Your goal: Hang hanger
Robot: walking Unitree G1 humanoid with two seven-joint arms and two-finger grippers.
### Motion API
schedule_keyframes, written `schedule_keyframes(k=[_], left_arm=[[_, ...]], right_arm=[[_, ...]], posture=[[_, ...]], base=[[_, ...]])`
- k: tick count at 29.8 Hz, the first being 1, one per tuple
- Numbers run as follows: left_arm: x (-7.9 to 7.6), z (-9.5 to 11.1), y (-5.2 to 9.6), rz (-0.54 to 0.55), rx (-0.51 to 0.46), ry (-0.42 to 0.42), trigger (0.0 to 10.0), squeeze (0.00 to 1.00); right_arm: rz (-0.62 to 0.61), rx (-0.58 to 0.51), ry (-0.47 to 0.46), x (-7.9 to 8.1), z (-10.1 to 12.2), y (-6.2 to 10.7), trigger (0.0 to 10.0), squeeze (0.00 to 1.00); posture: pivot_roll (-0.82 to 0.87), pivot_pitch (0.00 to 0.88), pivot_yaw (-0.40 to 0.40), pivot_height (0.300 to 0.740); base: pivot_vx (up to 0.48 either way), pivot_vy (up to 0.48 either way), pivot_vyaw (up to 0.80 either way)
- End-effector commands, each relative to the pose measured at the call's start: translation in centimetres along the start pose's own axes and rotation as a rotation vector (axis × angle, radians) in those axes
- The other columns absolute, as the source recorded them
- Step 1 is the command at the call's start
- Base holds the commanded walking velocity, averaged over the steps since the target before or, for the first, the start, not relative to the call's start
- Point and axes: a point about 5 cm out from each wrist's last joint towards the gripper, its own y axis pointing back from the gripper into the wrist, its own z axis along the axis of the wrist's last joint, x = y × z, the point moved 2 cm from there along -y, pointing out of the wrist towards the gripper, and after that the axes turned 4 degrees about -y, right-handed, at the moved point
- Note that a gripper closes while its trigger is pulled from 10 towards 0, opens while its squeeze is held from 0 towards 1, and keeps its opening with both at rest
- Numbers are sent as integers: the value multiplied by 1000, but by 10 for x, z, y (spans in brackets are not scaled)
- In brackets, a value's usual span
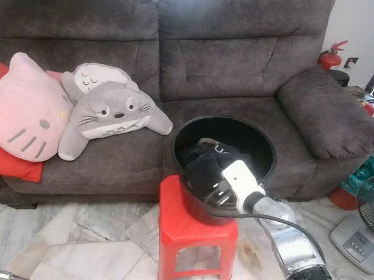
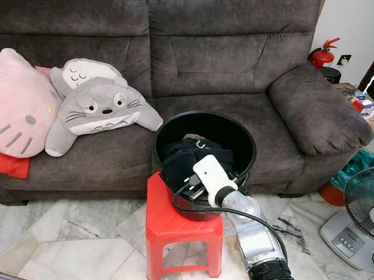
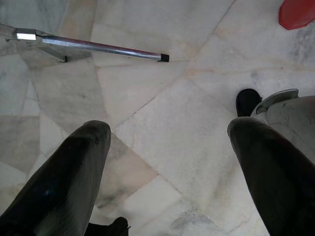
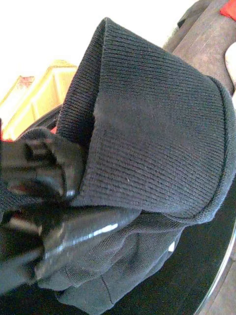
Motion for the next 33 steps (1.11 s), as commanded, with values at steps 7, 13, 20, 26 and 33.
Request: schedule_keyframes(k=[7, 13, 20, 26, 33], left_arm=[[3, -3, 0, 6, 4, -10, 10000, 0], [3, -2, 0, 5, 3, -12, 10000, 0], [3, -2, 0, 6, 3, -11, 10000, 0], [3, -3, 0, 5, 4, -12, 10000, 0], [4, -4, 1, 5, 7, -16, 10000, 0]], right_arm=[[-14, -29, -8, -2, 7, -3, 0, 0], [-54, -35, -24, -5, 9, -3, 0, 0], [-270, -132, 22, -25, 22, 2, 0, 0], [-372, -238, -31, -21, 33, 13, 0, 0], [-361, -293, 60, -3, 36, 20, 10000, 0]], posture=[[-172, 0, 72, 740], [-173, 0, 74, 740], [-173, 0, 73, 740], [-177, 0, 73, 740], [-173, 0, 74, 740]], base=[[0, 0, 0], [0, 0, 0], [0, 0, 0], [0, 0, 0], [0, 0, 0]])
